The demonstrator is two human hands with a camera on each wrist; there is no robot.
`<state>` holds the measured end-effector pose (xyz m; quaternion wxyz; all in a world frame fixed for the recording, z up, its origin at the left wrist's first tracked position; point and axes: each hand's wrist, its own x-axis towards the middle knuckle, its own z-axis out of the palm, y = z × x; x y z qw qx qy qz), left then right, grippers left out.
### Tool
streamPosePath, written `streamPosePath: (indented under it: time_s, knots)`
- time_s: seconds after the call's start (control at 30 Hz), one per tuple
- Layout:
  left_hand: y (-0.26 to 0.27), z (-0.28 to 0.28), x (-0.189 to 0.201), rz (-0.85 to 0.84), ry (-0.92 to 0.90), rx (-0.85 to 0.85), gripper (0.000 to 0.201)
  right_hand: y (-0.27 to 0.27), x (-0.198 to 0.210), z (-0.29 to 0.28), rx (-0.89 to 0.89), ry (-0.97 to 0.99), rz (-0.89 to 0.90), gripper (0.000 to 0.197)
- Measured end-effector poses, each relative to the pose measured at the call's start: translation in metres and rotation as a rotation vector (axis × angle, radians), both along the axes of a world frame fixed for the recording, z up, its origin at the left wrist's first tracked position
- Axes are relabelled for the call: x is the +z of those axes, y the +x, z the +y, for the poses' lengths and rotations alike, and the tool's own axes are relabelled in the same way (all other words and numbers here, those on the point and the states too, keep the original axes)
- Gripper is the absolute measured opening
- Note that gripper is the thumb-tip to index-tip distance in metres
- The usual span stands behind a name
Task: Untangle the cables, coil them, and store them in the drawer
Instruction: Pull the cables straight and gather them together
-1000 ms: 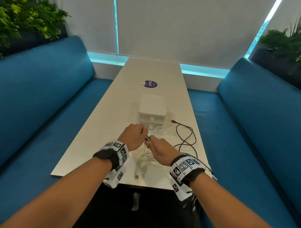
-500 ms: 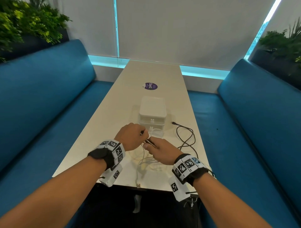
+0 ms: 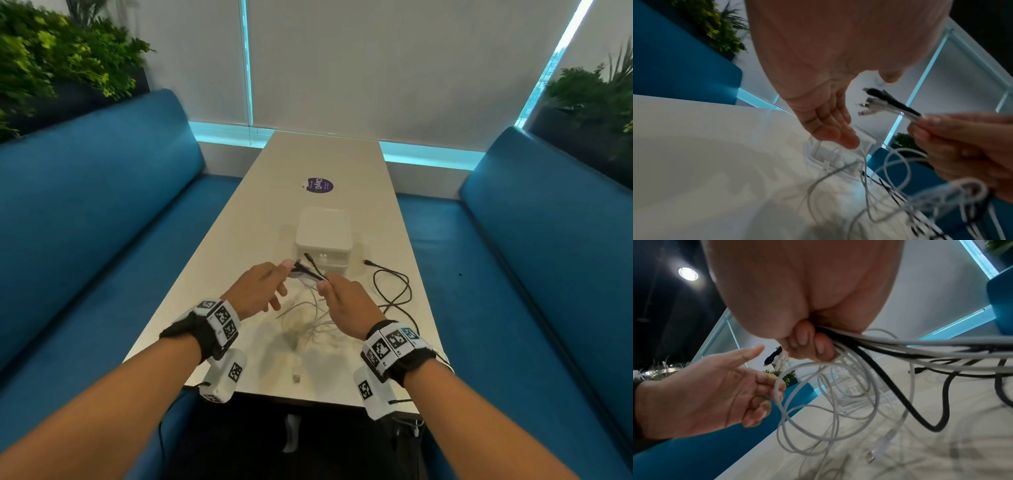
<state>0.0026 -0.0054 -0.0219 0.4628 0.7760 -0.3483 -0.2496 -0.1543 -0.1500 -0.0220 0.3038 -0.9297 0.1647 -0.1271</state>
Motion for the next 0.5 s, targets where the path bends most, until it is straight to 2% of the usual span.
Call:
streamPosePath:
  time_s: [0.07,0.17,0.37,0.5]
  knots:
    - [-0.010,-0.002,-0.003,0.001,0.042,-0.059,0.058,0.003,0.000,0.002,-0.006,0.011,-0.026,0.030]
    - [-0.034,-0.016,0.002,-0.019,-0.020,-0.121,0.056,0.010,0.002,0.011,0.028,0.043,-0.036,0.025]
    - [-0.046,-0.049,0.021,0.013,-0.215,0.133,0.045,0.021,0.019,0.016,0.039,0.158,-0.142,0.024]
    - [-0.039,-0.053,0.026,-0.141,-0.190,0.189,0.048,0.023,0.028,0.014,0.092,0.206,-0.124,0.018]
